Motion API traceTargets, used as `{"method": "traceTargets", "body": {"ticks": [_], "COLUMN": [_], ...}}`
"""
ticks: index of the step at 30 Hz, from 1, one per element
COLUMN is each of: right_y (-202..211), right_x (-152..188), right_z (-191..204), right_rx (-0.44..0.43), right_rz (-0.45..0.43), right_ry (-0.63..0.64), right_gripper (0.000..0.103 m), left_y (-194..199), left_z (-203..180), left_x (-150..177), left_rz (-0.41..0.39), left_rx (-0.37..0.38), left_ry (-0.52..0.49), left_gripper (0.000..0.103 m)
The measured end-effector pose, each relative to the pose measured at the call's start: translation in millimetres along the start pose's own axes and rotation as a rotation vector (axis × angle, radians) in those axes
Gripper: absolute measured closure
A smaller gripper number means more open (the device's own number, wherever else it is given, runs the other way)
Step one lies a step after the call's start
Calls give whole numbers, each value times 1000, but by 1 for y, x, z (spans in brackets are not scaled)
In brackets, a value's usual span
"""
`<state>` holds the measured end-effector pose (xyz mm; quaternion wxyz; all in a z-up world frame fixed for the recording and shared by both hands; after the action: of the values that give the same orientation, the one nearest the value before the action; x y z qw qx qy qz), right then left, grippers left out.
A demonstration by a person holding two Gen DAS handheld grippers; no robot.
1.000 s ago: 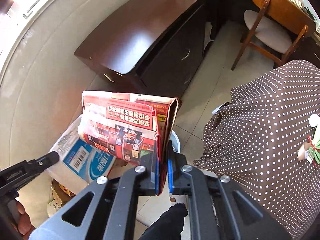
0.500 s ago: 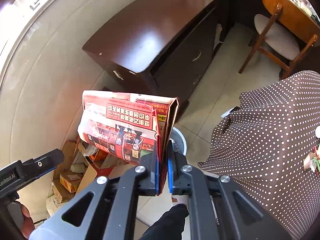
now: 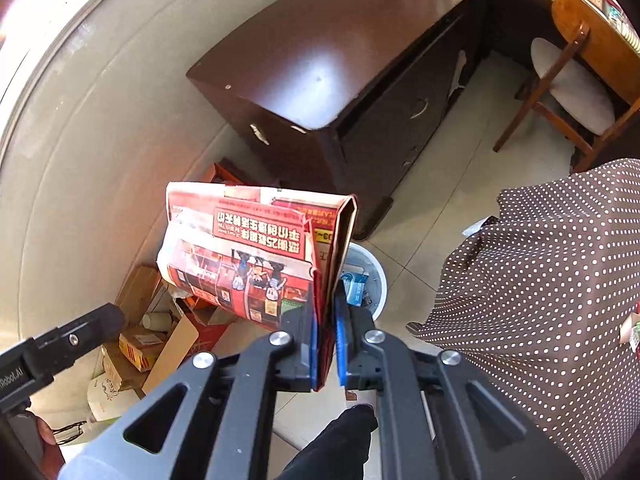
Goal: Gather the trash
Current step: 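Open the left tool dropping the box into the bin while right drops the newspaper, then move both open tools back over the table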
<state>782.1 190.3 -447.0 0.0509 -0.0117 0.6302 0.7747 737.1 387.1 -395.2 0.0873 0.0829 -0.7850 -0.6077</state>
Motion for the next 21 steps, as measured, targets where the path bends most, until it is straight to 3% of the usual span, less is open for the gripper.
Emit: {"method": "traceTargets", "body": {"ticks": [5, 6, 7, 9, 15, 21], "right_y": [-1, 0, 0, 4, 13, 32], "right_x": [-2, -2, -3, -5, -4, 0], "right_z": [16, 20, 23, 27, 29, 0], "right_rx": [-19, -35, -48, -72, -90, -80], "right_rz": [-7, -13, -20, -41, -59, -85], "right_ry": [22, 21, 19, 14, 14, -49], "right_gripper": [89, 85, 75, 67, 66, 66], "left_y": [6, 7, 8, 10, 16, 18], "left_z": [15, 18, 20, 25, 22, -13], "left_x": [3, 4, 4, 5, 8, 11], "left_rz": [-17, -20, -24, -32, -45, -48], "left_rx": [-11, -12, -13, -17, -15, -9], "left_ry": [27, 33, 40, 51, 54, -25], "left_gripper": [36, 36, 35, 35, 35, 34]}}
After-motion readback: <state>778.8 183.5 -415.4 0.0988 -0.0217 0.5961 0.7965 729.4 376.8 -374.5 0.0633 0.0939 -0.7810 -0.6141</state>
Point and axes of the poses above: each gripper's, at about its wrist camera, not at the fingertips, and y roughly against the way its jaws point, z to its left, x to its underside, the point moved 10 cm from there along -y, roughly the way its jaws point, and after that the axes turned 9 degrees about z, right-handed, at the moved point
